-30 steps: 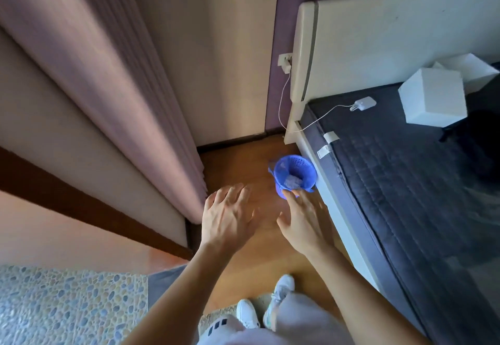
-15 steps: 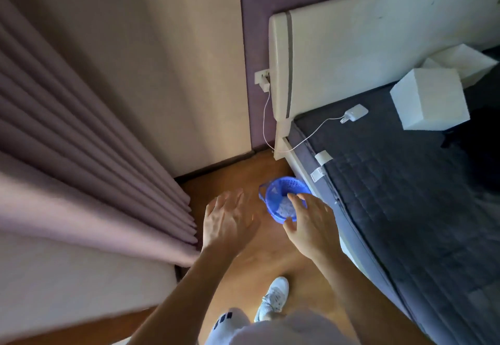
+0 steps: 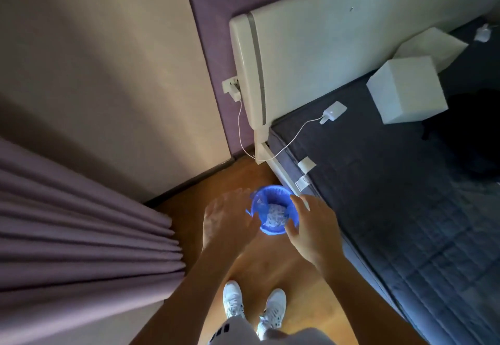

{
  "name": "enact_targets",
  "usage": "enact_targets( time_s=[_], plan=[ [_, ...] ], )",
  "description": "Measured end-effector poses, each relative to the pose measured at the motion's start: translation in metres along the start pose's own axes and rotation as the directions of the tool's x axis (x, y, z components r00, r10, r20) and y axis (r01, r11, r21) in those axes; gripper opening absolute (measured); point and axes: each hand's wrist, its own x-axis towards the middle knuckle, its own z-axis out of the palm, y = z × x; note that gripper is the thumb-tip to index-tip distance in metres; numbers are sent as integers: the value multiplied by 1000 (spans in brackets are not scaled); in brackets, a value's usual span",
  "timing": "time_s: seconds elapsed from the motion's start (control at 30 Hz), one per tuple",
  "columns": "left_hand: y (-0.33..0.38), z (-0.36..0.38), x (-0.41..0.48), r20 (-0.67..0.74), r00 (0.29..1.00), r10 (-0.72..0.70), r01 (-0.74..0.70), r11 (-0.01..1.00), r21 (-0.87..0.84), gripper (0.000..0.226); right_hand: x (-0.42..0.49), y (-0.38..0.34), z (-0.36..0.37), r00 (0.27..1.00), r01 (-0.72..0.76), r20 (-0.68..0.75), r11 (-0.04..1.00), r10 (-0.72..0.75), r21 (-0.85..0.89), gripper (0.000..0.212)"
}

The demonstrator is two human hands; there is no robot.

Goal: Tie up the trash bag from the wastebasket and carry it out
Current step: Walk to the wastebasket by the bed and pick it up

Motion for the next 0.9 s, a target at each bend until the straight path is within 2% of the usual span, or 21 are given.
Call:
enact_targets(
  time_s=[0.1, 0.17, 0.3, 0.43, 0.6, 0.73, 0.8, 0.83, 0.9],
  plan=[
    [-9, 14, 15, 91, 995, 28, -25, 999, -29, 78, 2, 3, 12, 999, -35, -5, 999, 35, 20, 58],
    [-15, 21, 21, 127, 991, 35, -29, 998, -49, 75, 5, 6, 23, 998, -59, -1, 998, 59, 25, 58],
    [-27, 49, 37, 138, 990, 24, -27, 999, 20, 72, 12, 17, 55, 996, -94, 1, 995, 94, 31, 59],
    [-40, 98, 54, 164, 986, 30, -33, 999, 21, 61, 20, 38, 104, 989, -121, 89, 992, 117, 31, 61],
    [-64, 190, 74, 197, 980, 30, -35, 999, 21, 55, 29, 73, 196, 982, -153, 113, 988, 149, 25, 65],
    [-91, 274, 93, 151, 982, 109, -108, 994, -20, 49, 37, 107, 286, 978, -189, 99, 981, 184, 38, 58],
    [-103, 317, 108, 184, 975, 125, -122, 992, -26, 49, 46, 126, 332, 979, -192, 80, 980, 188, 44, 52],
    [-110, 341, 113, 159, 976, 147, -145, 989, -27, 48, 51, 135, 356, 980, -191, 67, 981, 188, 43, 48],
    [-118, 381, 131, 5, 979, 205, -204, 976, -74, 40, 62, 156, 401, 976, -212, 51, 977, 210, 25, 46]
  ],
)
